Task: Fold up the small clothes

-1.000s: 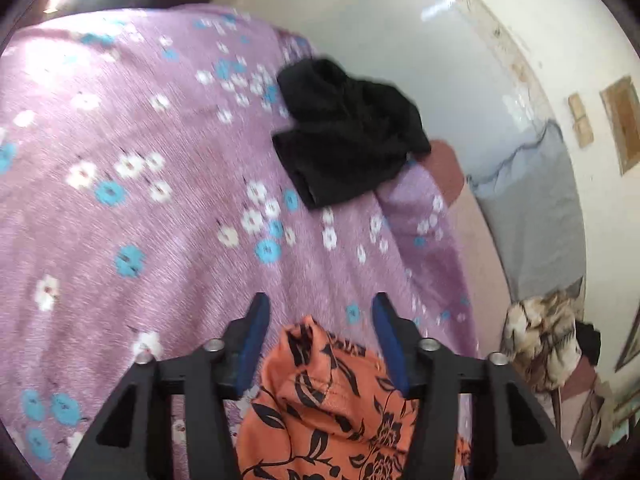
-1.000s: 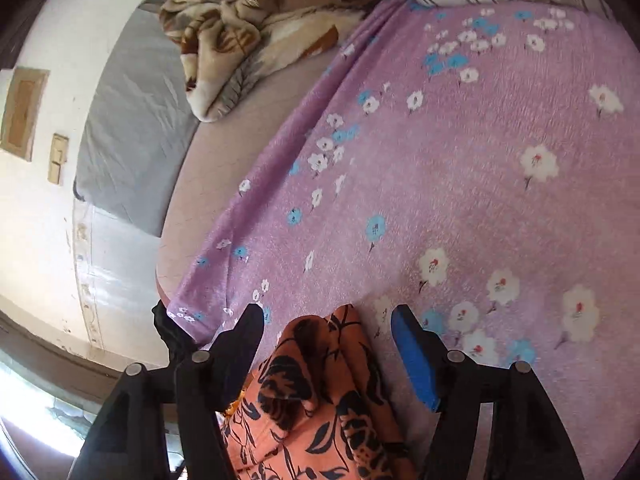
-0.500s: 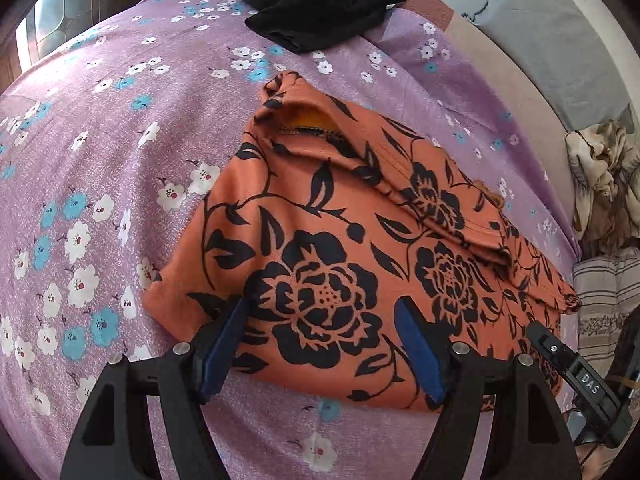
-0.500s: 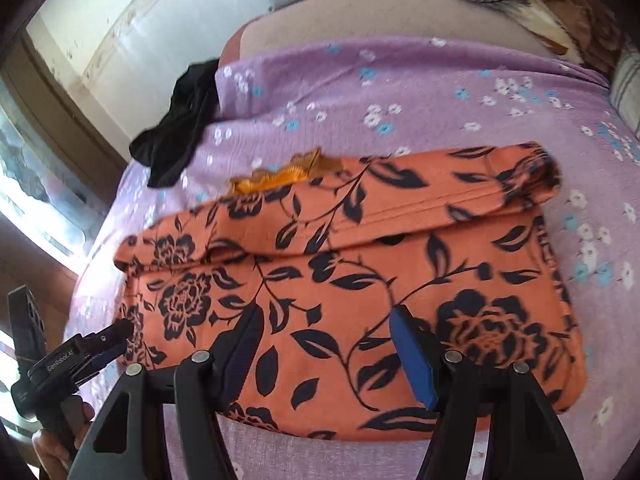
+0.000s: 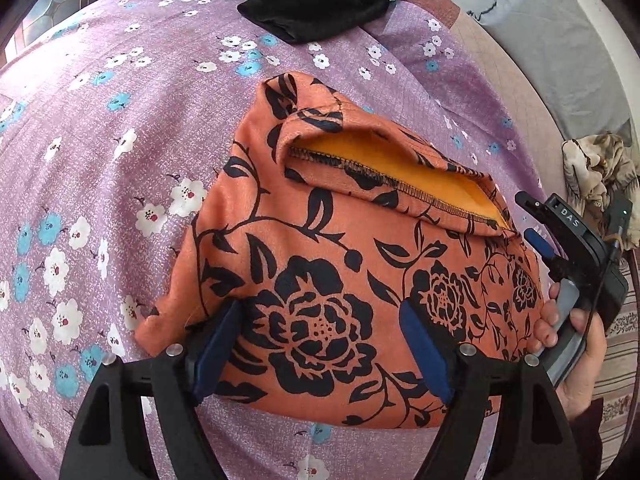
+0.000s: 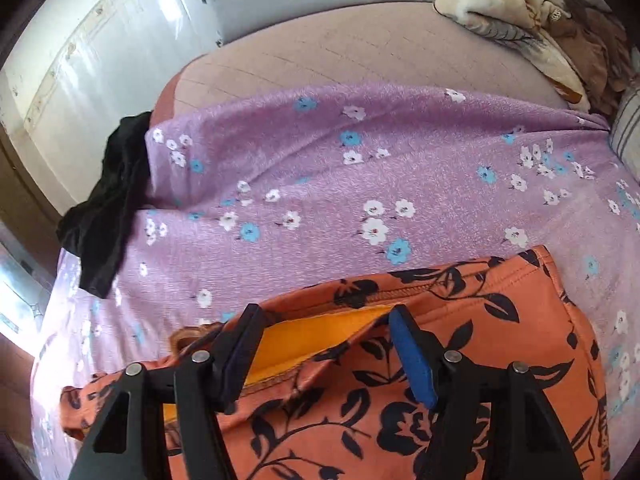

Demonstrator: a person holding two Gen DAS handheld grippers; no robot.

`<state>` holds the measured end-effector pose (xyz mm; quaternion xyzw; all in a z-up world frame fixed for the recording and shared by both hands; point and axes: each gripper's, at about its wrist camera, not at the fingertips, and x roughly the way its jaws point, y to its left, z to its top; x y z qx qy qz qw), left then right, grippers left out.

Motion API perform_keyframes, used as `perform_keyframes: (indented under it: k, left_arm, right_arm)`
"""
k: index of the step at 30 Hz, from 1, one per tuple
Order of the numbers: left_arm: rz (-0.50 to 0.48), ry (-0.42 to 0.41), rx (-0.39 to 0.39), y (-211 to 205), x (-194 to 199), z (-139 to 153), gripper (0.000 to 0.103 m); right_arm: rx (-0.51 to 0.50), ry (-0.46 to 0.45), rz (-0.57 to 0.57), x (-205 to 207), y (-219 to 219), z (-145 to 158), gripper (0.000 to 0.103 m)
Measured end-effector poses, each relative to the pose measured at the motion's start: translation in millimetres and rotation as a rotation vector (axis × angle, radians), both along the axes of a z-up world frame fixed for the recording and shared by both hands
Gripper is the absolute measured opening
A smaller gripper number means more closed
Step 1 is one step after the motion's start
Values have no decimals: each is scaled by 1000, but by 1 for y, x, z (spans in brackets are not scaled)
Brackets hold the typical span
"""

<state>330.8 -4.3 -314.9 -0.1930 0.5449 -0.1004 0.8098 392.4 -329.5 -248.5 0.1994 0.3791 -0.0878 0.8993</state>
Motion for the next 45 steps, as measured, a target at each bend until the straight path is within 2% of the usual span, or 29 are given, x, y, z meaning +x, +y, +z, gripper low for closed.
perform_keyframes:
  k: [2, 6, 8, 10, 12, 14, 16, 19, 22, 24, 29, 32, 35, 38, 41, 42, 45]
  left_arm:
    - [6, 7, -20, 4, -3, 0, 81]
    - [38, 28, -83, 19, -14, 0, 81]
    - [45, 33, -95, 24, -19, 1, 81]
    - [46, 31, -94, 27, -24, 1, 81]
    - [38, 28, -86, 28, -26, 1, 81]
    - [29, 31, -71, 26, -26, -1, 81]
    - [20, 30, -49, 24, -26, -2, 81]
    - [5, 27, -18, 19, -24, -2, 81]
    - [11, 30, -25, 18, -21, -2, 81]
    - [21, 33, -38, 17, -16, -2, 81]
    - [21, 25, -29, 18, -19, 1, 81]
    - [17, 3, 6, 12, -23, 4, 81]
    - [-16, -32, 79, 2, -27, 7, 81]
    - [-85, -59, 197, -18, -29, 6, 81]
    - [-140, -60, 310, -34, -27, -6, 86]
    - [-148, -72, 328, -36, -28, -5, 87]
    - [-146, -90, 324, -31, -36, -1, 87]
  right_arm:
    - [12, -19, 78, -8, 19, 8, 69]
    - [52, 17, 316, -29, 74, 14, 68]
    - [76, 53, 428, -36, 103, 8, 66]
    - [106, 106, 510, -36, 129, -5, 58]
    - [92, 160, 538, -23, 149, -20, 54]
    - [68, 173, 511, -5, 159, -29, 54]
    - [56, 133, 473, 19, 160, -27, 55]
    - [122, 96, 360, 52, 146, -25, 55]
    - [175, 22, 267, 63, 129, -14, 55]
    - [172, 0, 260, 55, 119, -5, 55]
    - [65, -14, 250, -3, 79, 16, 55]
    - [9, -8, 177, -56, 41, 21, 55]
    - [-35, 4, 88, -108, 2, 19, 55]
    - [22, 47, 15, -143, -33, 1, 55]
    - [71, 185, -1, -157, -52, -38, 53]
    - [84, 174, 3, -162, -55, -42, 52]
    - [143, 125, -6, -179, -58, -30, 54]
